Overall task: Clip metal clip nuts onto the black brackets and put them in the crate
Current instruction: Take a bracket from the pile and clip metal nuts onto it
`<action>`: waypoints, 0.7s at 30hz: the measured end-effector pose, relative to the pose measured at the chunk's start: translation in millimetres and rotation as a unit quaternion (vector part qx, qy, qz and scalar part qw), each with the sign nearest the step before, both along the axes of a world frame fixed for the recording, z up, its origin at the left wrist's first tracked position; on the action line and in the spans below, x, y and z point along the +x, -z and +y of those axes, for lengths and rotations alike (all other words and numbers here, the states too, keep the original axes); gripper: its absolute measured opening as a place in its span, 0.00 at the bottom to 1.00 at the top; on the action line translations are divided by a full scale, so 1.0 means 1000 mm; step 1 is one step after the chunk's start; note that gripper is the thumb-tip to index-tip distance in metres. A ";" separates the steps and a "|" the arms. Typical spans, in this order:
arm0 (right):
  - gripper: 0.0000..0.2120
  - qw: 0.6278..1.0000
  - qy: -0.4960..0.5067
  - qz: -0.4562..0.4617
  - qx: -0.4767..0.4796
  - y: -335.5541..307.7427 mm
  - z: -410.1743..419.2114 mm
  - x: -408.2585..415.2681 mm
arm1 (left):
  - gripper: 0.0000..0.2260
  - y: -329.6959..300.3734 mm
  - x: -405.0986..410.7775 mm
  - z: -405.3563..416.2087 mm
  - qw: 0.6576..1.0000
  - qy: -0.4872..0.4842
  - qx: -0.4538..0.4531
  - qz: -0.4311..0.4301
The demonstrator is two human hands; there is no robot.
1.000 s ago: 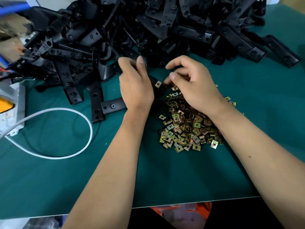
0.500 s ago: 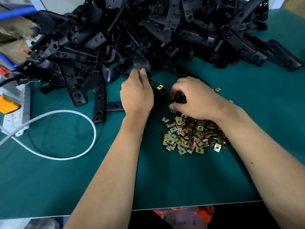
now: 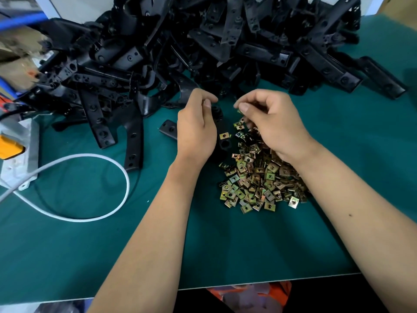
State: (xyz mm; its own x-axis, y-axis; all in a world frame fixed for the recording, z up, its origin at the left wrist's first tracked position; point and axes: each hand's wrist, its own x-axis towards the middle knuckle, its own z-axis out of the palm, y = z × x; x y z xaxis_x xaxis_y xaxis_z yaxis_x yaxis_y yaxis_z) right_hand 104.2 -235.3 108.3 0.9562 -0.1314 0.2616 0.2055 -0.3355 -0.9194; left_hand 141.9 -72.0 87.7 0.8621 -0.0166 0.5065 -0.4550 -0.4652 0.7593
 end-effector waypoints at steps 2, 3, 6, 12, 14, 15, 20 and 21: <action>0.08 0.995 -0.027 0.020 0.093 0.001 0.004 -0.001 | 0.09 -0.001 -0.001 -0.001 1.000 0.021 0.005 -0.002; 0.08 0.991 -0.040 0.025 0.126 0.001 0.006 -0.001 | 0.09 -0.001 -0.001 -0.001 1.000 0.027 0.006 -0.002; 0.07 0.983 -0.066 0.032 0.171 0.001 0.009 -0.002 | 0.09 -0.002 -0.001 -0.002 0.999 0.029 0.009 -0.011; 0.10 0.987 -0.067 0.034 0.144 0.002 0.009 -0.006 | 0.09 -0.001 0.000 0.000 1.000 0.013 0.005 -0.012; 0.11 0.988 -0.063 0.036 0.139 0.001 0.008 -0.006 | 0.09 -0.001 0.000 0.001 1.000 0.007 0.001 -0.014; 0.11 0.988 -0.061 0.039 0.134 0.001 0.008 -0.006 | 0.09 -0.001 0.001 0.001 1.000 0.006 -0.001 -0.016; 0.08 0.988 -0.054 0.054 0.136 0.001 0.008 -0.005 | 0.09 0.000 0.002 0.000 1.000 0.005 -0.003 -0.015; 0.08 0.987 -0.053 0.060 0.139 0.001 0.008 -0.005 | 0.09 0.000 0.002 0.000 1.000 0.003 -0.001 -0.016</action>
